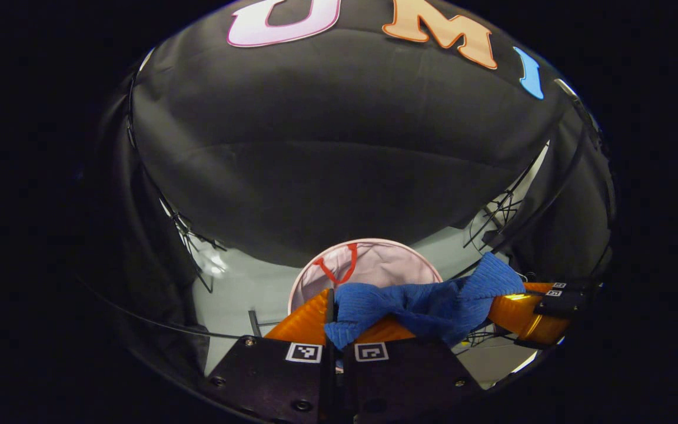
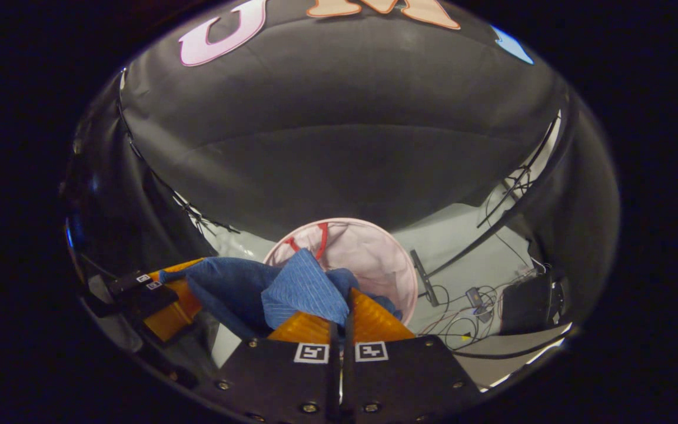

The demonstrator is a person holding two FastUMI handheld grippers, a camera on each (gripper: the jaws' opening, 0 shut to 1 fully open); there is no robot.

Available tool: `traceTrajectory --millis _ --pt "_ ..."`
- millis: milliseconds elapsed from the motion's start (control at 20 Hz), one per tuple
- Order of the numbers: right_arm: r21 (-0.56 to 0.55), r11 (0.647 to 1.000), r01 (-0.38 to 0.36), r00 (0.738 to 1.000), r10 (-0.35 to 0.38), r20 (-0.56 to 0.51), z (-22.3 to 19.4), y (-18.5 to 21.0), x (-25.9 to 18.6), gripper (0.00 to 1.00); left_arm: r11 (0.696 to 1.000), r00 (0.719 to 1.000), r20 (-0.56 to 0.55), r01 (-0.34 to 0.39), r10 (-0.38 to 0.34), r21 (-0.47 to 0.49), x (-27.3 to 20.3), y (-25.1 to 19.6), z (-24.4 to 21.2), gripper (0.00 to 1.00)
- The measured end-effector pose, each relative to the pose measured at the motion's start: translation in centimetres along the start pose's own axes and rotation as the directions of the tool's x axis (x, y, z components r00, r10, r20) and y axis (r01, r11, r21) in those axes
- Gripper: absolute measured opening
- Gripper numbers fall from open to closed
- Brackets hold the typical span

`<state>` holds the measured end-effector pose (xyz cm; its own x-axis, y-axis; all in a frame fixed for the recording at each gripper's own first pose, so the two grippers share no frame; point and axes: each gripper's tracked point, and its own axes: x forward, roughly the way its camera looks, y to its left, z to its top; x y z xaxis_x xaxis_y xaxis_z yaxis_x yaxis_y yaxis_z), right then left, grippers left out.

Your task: Grasp the clothes on the hanger with both hands and then place them into the laundry hamper below.

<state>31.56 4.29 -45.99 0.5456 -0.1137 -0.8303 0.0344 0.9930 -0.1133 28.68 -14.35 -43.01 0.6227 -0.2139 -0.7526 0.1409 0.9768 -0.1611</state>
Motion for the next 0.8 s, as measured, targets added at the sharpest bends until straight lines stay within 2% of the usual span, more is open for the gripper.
traceTrajectory --millis 250,450,650,700,750,800 --pt "0.003 1.000 0.017 0.999 -0.017 -0.045 -1.1 0.0 0.8 0.02 1.000 0.998 -0.059 0.024 -0.023 0.010 0.5 0.1 -1.0 0.06" --pt "-0.016 0.999 0.043 0.993 -0.044 -0.108 -3.0 -1.8 3.7 0.02 0.999 0.989 -0.141 0.033 -0.032 0.006 2.6 0.5 -3.7 0.06" --pt "-0.010 1.000 0.026 0.993 -0.027 -0.119 -3.6 -1.5 4.1 0.02 1.000 0.982 -0.186 0.027 -0.024 0.013 4.0 0.1 -4.8 0.07" --pt "-0.010 1.000 0.017 0.993 -0.018 -0.114 -3.8 -1.5 4.1 0.02 1.000 0.980 -0.199 0.022 -0.019 0.011 3.7 0.0 -5.0 0.12" --pt "-0.014 1.000 0.012 0.994 -0.013 -0.106 -3.8 -1.5 3.9 0.07 1.000 0.978 -0.208 0.025 -0.025 0.001 3.5 -0.2 -5.3 0.11" --pt "-0.021 1.000 0.004 0.995 -0.006 -0.099 -3.7 -1.6 3.3 0.09 1.000 0.979 -0.201 0.022 -0.023 -0.009 3.0 -0.4 -5.0 0.16"
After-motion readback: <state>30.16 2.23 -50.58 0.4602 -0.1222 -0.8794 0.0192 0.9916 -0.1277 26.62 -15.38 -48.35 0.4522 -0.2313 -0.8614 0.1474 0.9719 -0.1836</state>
